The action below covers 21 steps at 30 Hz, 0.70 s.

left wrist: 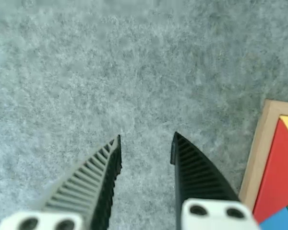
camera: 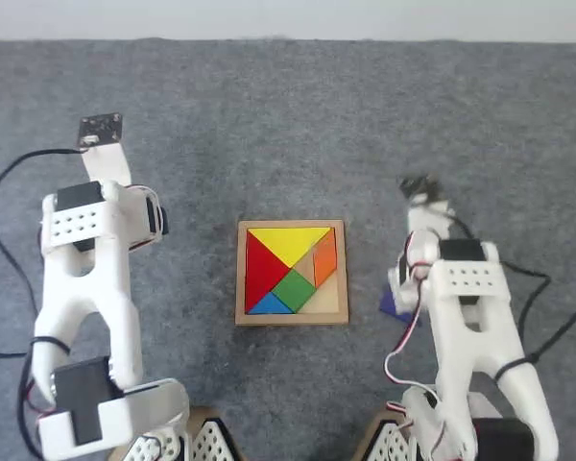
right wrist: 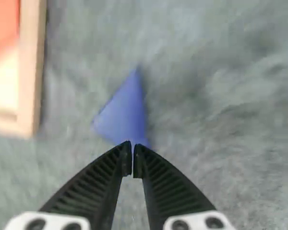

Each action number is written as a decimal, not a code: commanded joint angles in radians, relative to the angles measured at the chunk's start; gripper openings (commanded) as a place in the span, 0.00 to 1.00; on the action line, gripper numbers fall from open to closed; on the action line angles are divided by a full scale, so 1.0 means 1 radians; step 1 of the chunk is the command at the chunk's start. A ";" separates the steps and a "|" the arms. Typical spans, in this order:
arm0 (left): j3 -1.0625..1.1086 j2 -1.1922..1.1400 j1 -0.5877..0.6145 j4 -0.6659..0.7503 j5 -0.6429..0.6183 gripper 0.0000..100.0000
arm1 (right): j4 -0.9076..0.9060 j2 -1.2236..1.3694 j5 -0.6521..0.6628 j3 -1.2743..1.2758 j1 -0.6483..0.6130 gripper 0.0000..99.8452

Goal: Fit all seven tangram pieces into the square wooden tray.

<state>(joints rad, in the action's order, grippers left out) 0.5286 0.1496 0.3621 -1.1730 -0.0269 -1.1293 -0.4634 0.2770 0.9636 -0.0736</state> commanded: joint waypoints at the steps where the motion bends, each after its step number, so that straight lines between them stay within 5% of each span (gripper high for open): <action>1: -0.008 0.029 -0.002 0.025 0.009 0.17 | -0.039 -0.053 0.152 0.046 -0.015 0.01; 12: -0.008 0.029 -0.002 0.021 0.009 0.17 | -0.022 -0.033 0.259 0.058 -0.007 0.01; 21: -0.008 0.029 -0.002 0.018 0.009 0.17 | 0.102 0.237 0.273 0.003 0.010 0.01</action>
<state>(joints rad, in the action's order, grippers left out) 0.5286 0.1496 0.3621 -1.1730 -0.0269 -1.0572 -0.2854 0.5439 1.0234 -0.0767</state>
